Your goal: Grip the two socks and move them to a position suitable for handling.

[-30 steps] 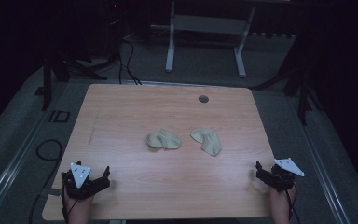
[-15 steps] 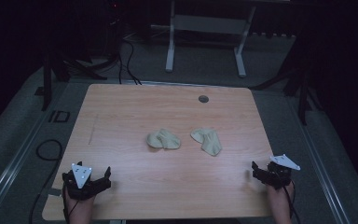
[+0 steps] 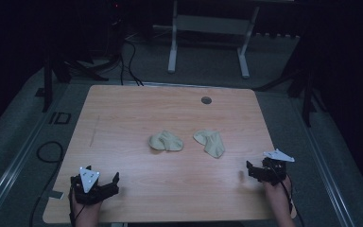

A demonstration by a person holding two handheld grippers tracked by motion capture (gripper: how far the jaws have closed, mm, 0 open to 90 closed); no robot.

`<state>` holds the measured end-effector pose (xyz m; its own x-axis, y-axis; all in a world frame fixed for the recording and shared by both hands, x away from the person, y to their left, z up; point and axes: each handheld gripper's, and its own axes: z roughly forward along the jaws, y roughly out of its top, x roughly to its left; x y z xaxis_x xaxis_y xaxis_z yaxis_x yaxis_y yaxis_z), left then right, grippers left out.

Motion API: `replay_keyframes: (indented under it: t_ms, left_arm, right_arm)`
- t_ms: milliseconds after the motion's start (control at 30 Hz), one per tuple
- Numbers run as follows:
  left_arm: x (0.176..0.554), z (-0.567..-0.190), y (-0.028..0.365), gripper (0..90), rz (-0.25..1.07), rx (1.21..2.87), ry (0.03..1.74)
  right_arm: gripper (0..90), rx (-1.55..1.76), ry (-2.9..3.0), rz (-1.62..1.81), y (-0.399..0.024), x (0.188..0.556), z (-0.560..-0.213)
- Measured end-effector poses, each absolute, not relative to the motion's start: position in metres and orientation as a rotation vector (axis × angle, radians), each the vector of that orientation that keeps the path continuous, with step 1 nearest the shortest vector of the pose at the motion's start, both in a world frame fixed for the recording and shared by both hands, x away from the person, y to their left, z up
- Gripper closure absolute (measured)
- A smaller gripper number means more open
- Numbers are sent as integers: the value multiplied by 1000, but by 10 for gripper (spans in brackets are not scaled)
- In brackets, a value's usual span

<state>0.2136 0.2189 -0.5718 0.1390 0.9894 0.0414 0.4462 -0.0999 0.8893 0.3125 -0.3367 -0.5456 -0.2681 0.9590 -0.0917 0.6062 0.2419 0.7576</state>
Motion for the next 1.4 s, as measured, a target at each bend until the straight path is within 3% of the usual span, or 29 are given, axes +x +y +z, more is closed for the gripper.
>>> replay_keyframes:
  t_ms: [867,1400]
  left_arm:
    - [215,-571,219,15,880,1664,1375]
    - [214,-572,219,15,858,1677,1350]
  right_arm:
    - [130,1345,2118,914,-255,371,-508]
    - [197,1348,2202,866,-197,420,-525]
